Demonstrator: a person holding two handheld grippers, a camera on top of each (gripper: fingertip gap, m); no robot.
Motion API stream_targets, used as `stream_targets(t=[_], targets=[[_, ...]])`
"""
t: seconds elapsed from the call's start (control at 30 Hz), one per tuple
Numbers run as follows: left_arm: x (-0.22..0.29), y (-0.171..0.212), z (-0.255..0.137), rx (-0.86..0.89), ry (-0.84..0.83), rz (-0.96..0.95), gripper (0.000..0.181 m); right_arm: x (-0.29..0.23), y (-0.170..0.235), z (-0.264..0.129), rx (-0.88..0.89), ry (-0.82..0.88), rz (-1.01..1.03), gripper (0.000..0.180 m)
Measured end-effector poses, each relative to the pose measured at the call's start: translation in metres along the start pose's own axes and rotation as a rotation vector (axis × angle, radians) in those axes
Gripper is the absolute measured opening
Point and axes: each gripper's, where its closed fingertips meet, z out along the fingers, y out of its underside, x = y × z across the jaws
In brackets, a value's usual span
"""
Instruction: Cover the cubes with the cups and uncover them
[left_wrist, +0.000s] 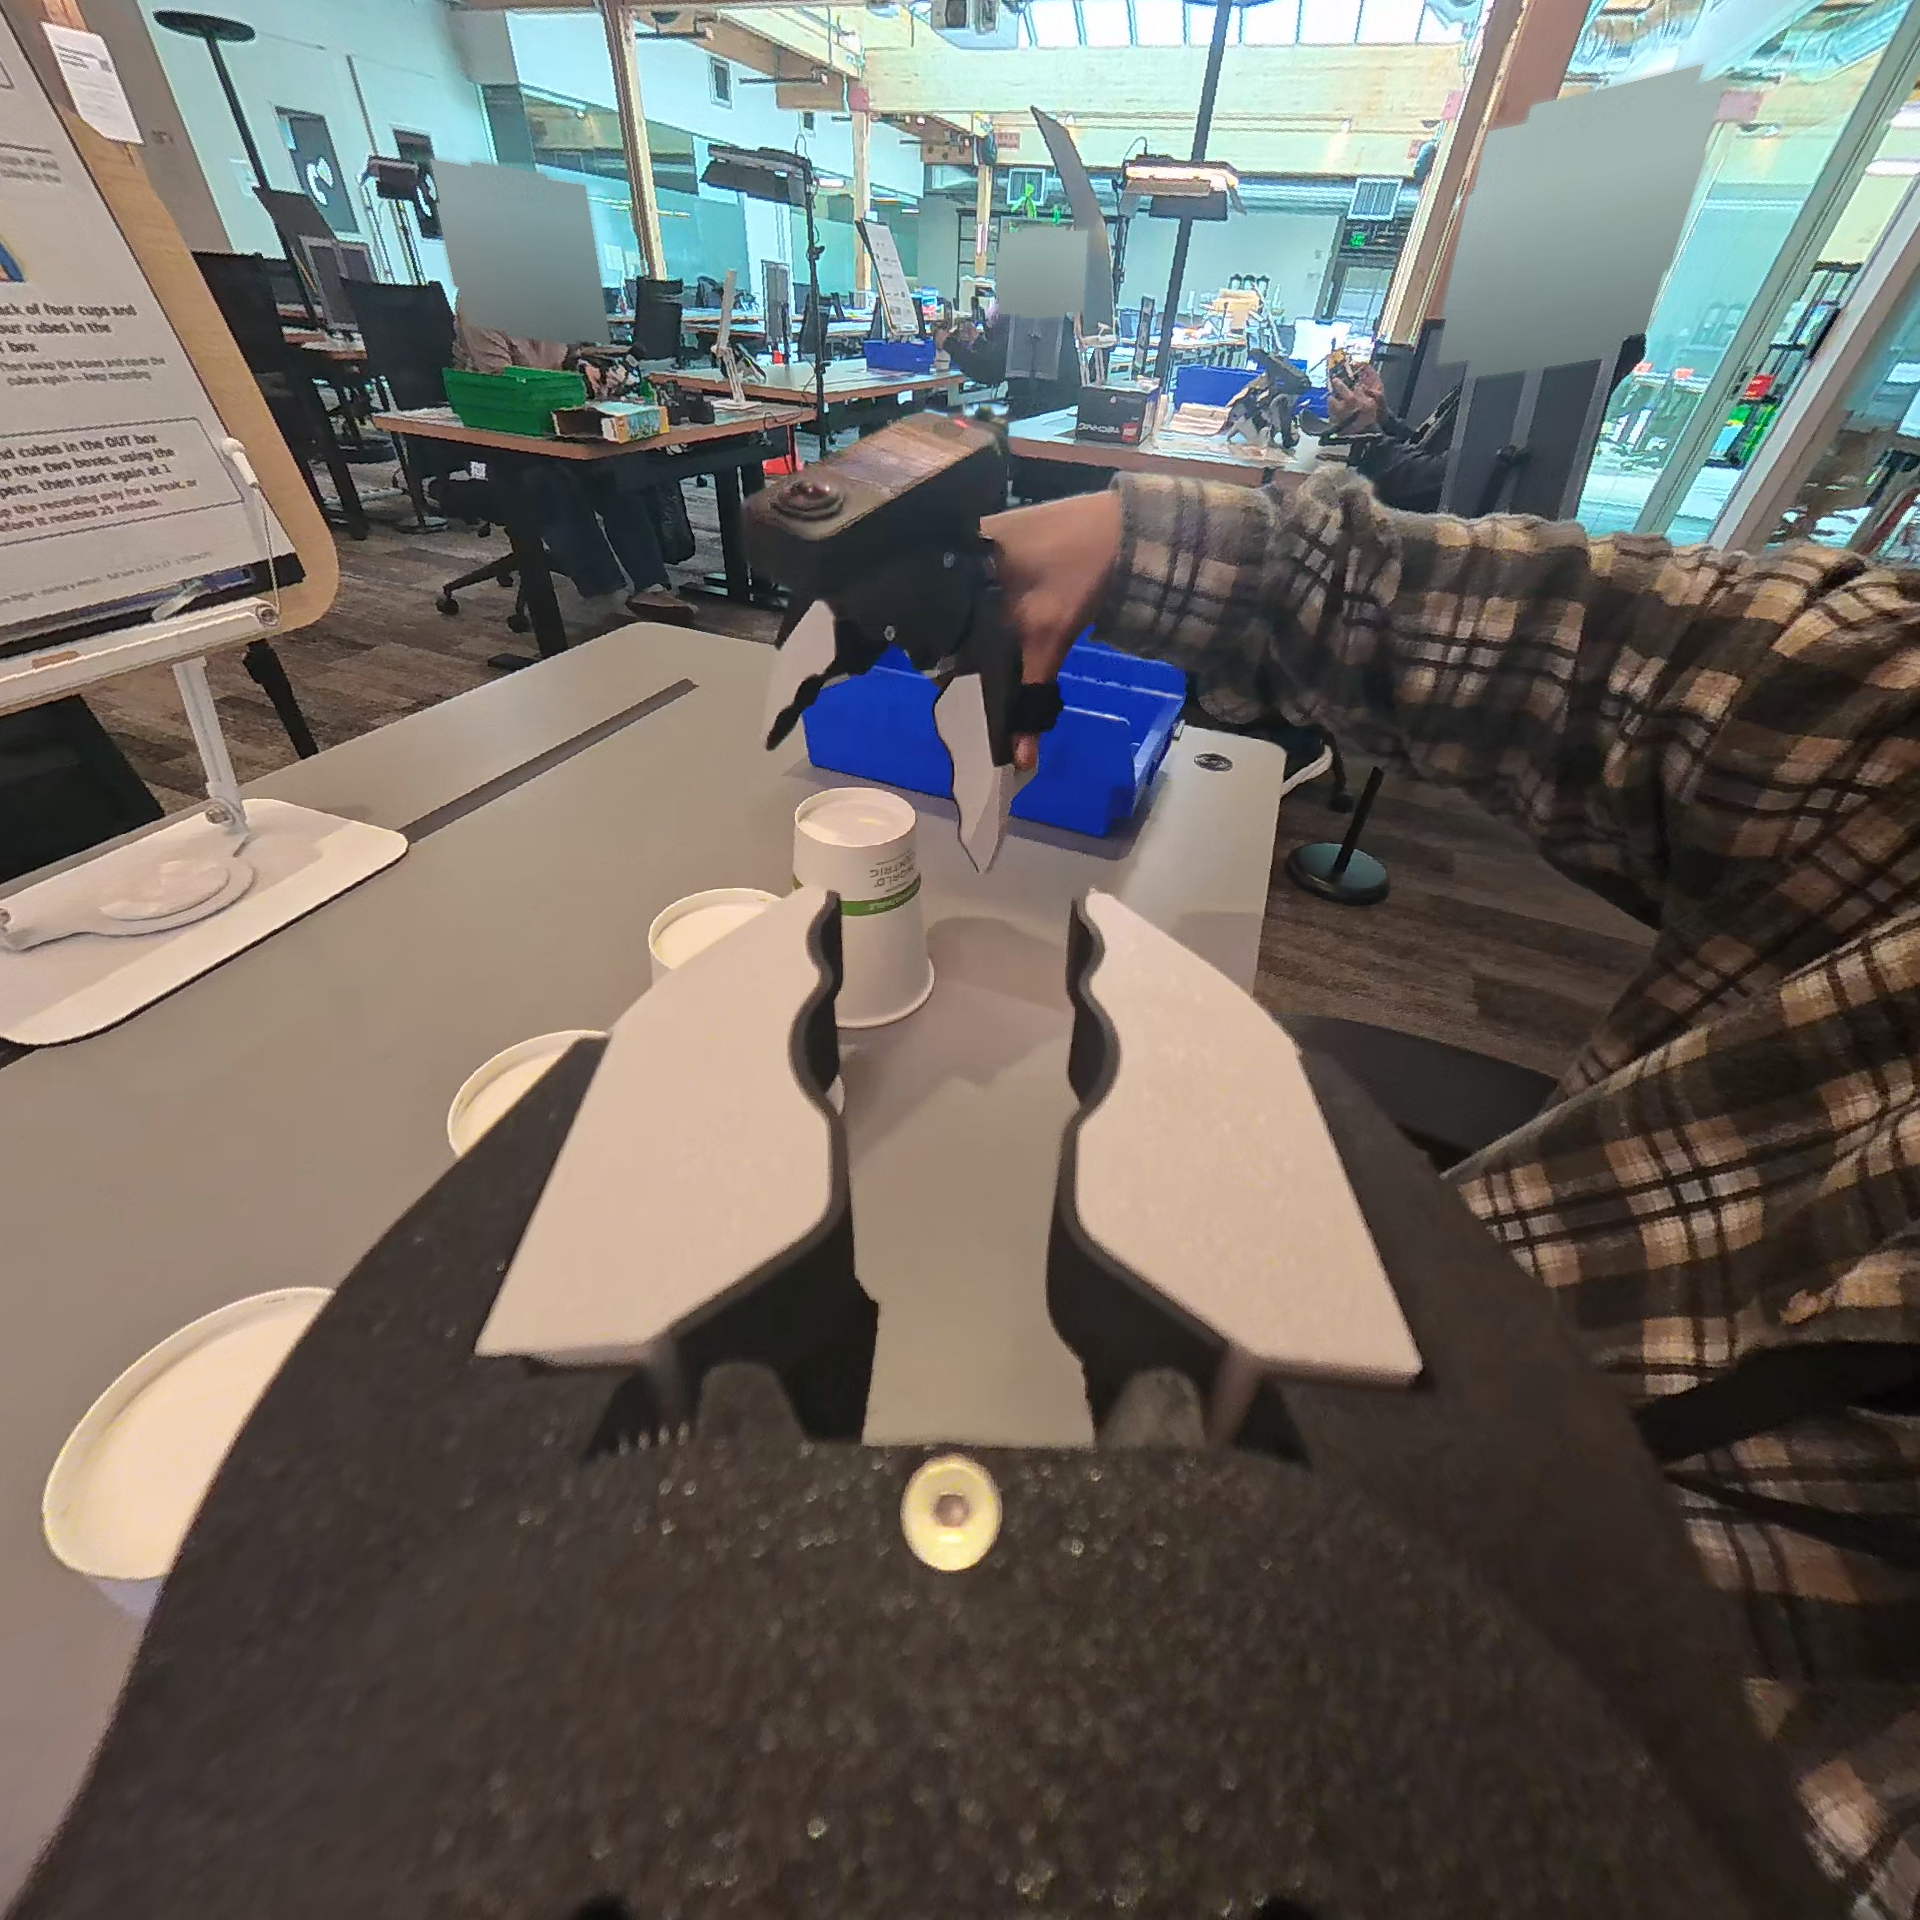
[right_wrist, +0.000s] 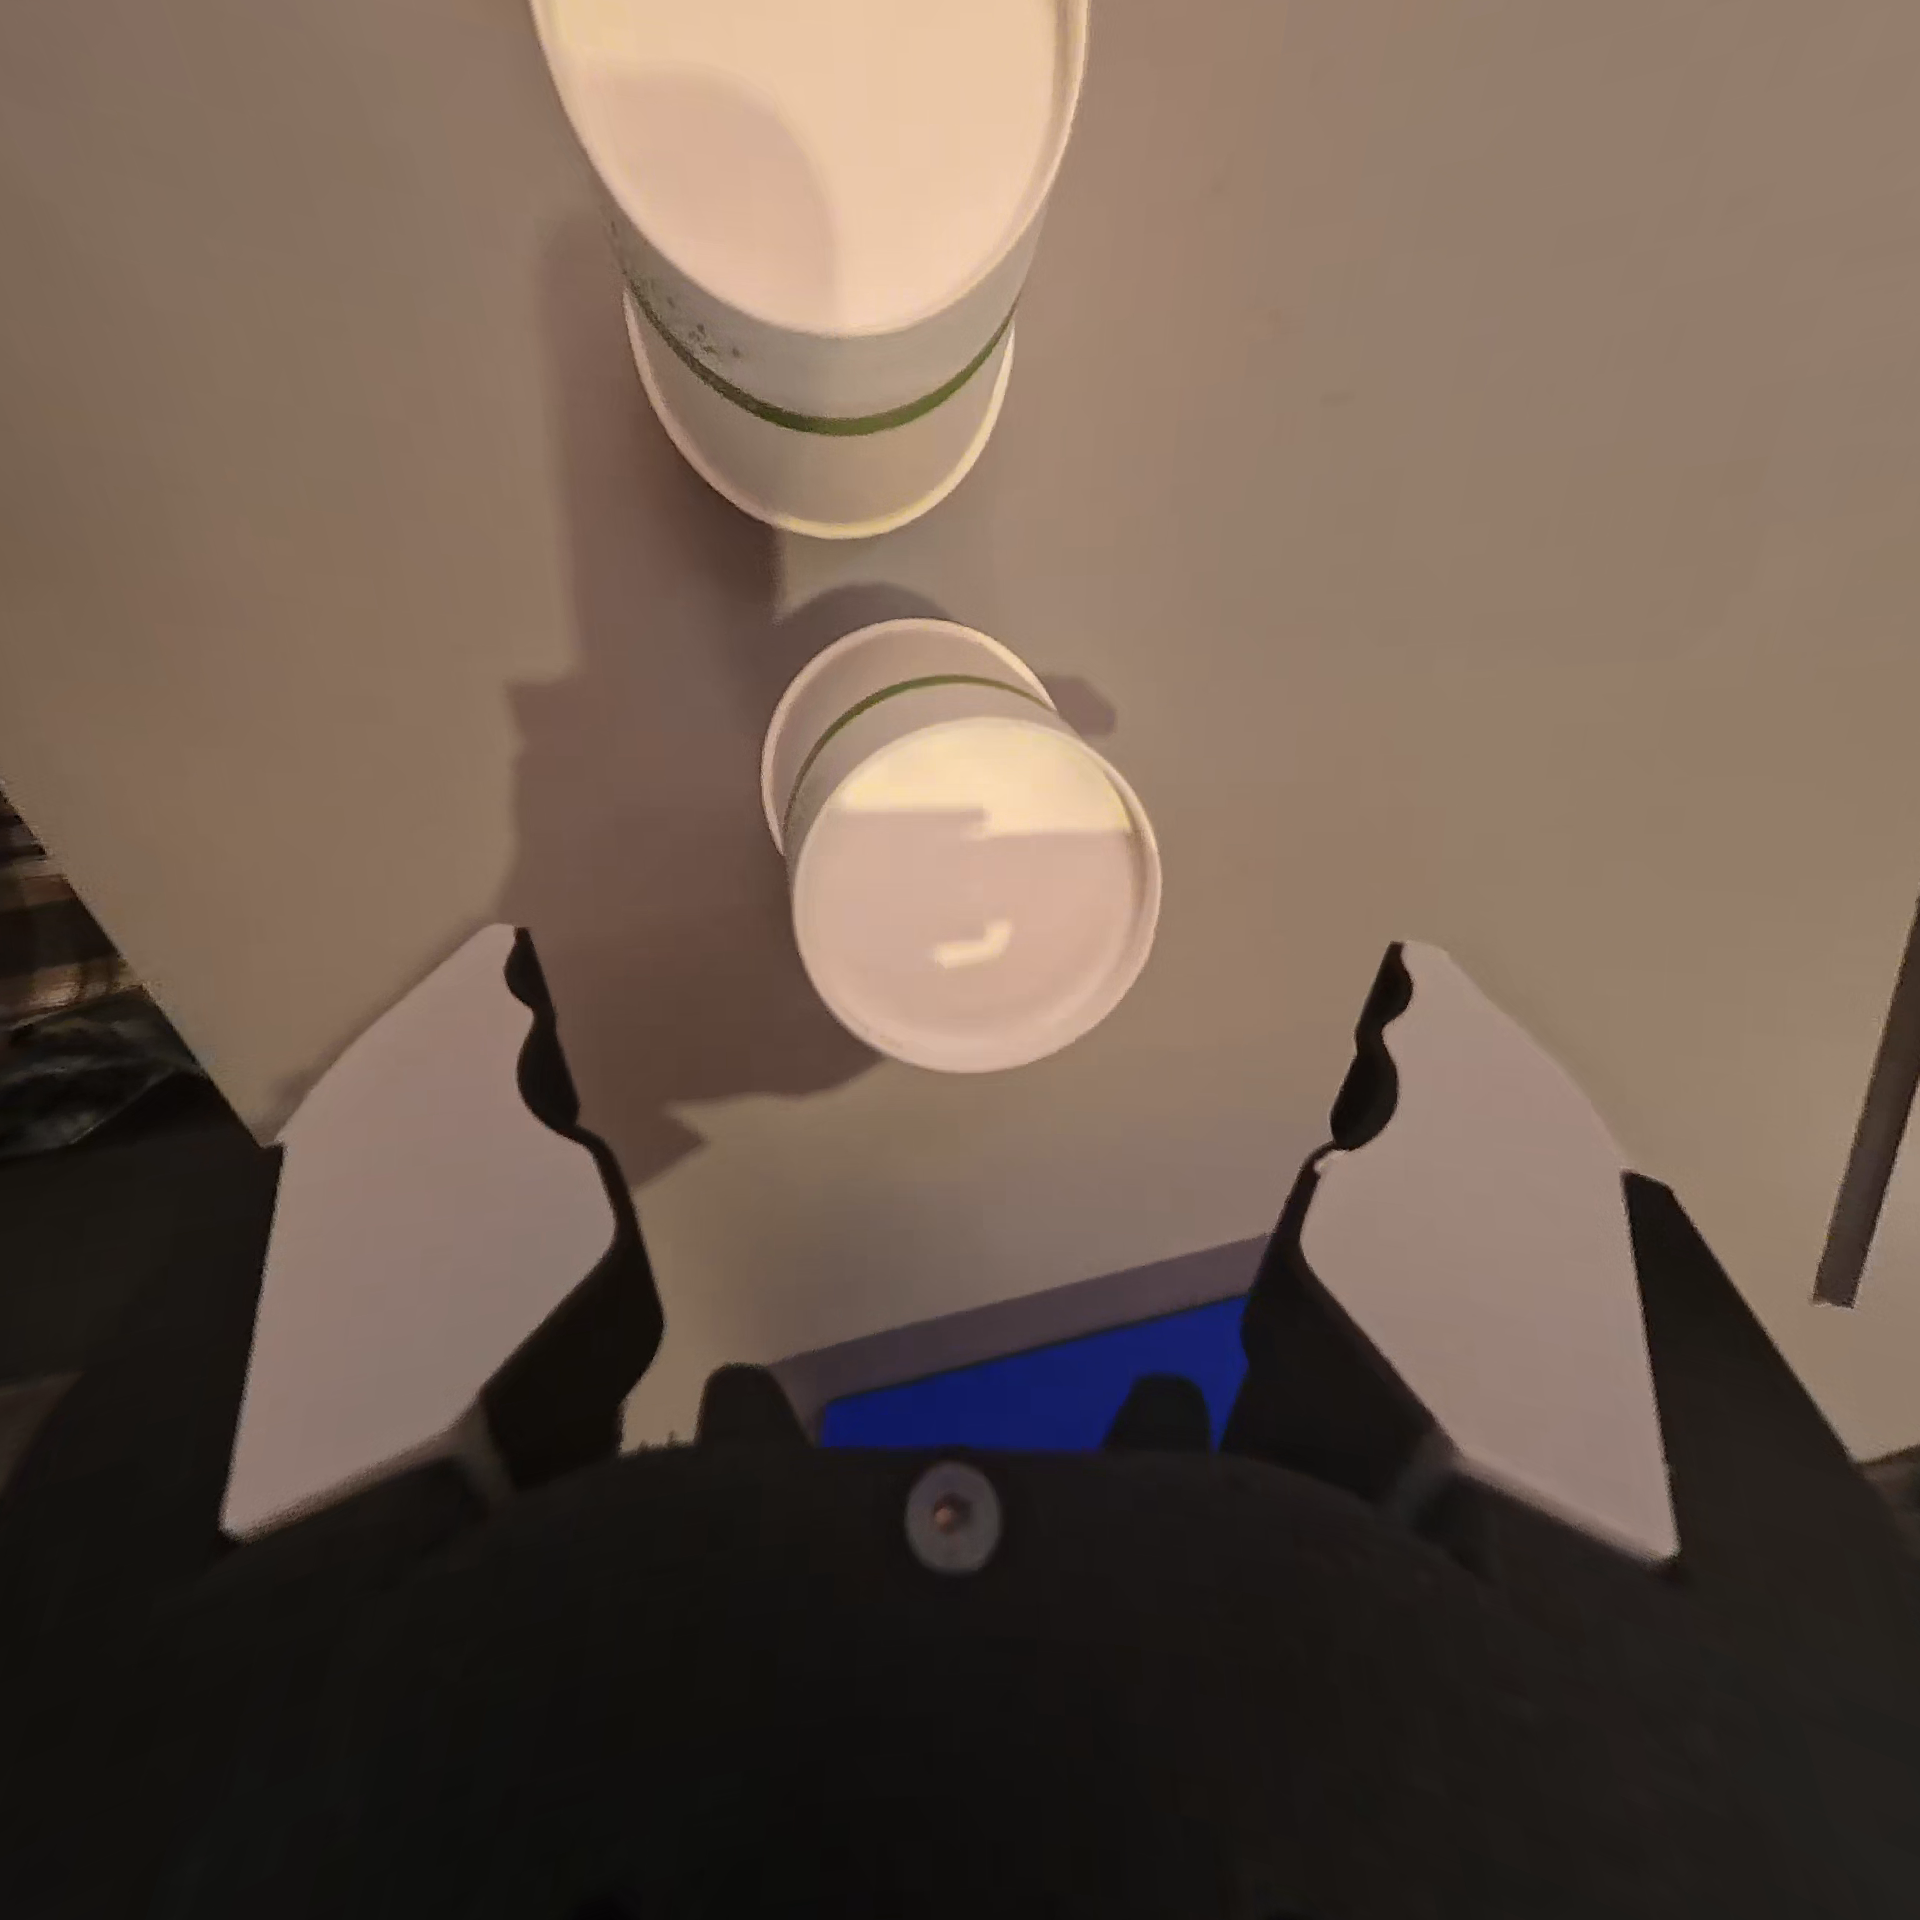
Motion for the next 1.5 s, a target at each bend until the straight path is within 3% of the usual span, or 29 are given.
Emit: stream_targets(t=[0.3, 0.4, 0.47, 0.83, 1.0, 1.17, 1.5], targets=[[-0.001, 0.005, 0.002, -0.028, -0.004, 0.017, 0.040, -0.006, 0.004, 0.034, -0.083, -0.088, 0.010, 0.133], [-0.001, 0.006, 0.003, -0.035, -0.007, 0.021, 0.040, -0.008, 0.007, 0.041, -0.129, -0.104, 0.017, 0.119], [-0.001, 0.007, 0.004, -0.039, -0.006, 0.023, 0.040, -0.006, 0.012, 0.043, -0.173, -0.093, 0.030, 0.091], [-0.013, 0.005, 0.004, 0.019, -0.017, -0.048, 0.044, -0.007, 0.006, 0.000, -0.053, -0.090, 0.070, 0.091], [-0.023, 0.008, 0.012, 0.049, -0.019, -0.134, 0.048, -0.008, 0.003, -0.044, 0.175, -0.037, 0.124, 0.091], [-0.024, 0.015, 0.038, 0.030, -0.002, -0.194, 0.049, -0.018, -0.011, -0.089, 0.580, 0.002, 0.208, 0.090], [0.006, 0.010, 0.089, 0.065, 0.224, -0.414, 0.050, -0.072, -0.043, -0.117, 1.146, 0.076, 0.183, 0.090]])
